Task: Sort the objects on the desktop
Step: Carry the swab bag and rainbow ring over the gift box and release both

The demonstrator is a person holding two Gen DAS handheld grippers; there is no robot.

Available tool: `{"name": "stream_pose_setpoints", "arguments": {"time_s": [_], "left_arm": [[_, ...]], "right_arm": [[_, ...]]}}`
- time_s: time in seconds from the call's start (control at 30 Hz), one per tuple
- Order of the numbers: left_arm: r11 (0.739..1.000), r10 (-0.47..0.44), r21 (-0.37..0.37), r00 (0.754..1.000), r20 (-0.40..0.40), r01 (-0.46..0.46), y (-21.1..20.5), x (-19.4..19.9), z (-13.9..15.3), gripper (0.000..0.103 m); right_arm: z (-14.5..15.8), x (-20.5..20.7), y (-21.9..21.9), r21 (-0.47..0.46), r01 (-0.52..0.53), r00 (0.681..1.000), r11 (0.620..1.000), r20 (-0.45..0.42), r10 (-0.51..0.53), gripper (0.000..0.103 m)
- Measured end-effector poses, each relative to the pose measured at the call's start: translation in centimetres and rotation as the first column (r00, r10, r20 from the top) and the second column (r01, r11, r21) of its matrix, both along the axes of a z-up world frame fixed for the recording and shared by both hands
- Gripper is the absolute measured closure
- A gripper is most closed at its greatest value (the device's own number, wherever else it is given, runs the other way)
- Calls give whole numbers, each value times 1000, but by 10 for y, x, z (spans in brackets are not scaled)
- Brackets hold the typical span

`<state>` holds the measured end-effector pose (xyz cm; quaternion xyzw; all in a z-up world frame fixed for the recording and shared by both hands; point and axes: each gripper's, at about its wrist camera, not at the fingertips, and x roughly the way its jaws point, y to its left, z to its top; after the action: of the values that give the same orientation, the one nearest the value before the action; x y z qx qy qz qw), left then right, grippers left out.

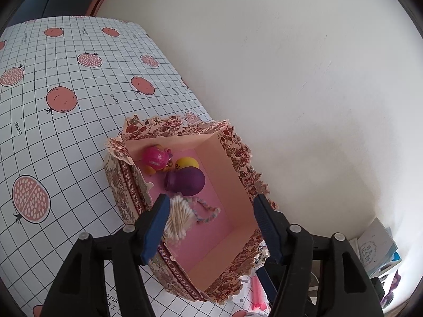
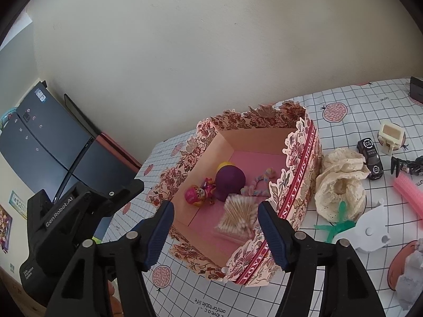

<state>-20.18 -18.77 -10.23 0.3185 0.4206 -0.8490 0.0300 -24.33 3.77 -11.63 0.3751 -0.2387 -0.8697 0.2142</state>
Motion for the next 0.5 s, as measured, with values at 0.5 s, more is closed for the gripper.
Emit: {"name": "stream_pose_setpoints", "arguments": {"time_s": [0.5], "left_arm": [[998, -9, -63, 1000, 20, 10, 12, -3, 9, 19]], "right_arm": [[4, 4, 21, 20, 53, 999, 998, -1, -53, 15]]}}
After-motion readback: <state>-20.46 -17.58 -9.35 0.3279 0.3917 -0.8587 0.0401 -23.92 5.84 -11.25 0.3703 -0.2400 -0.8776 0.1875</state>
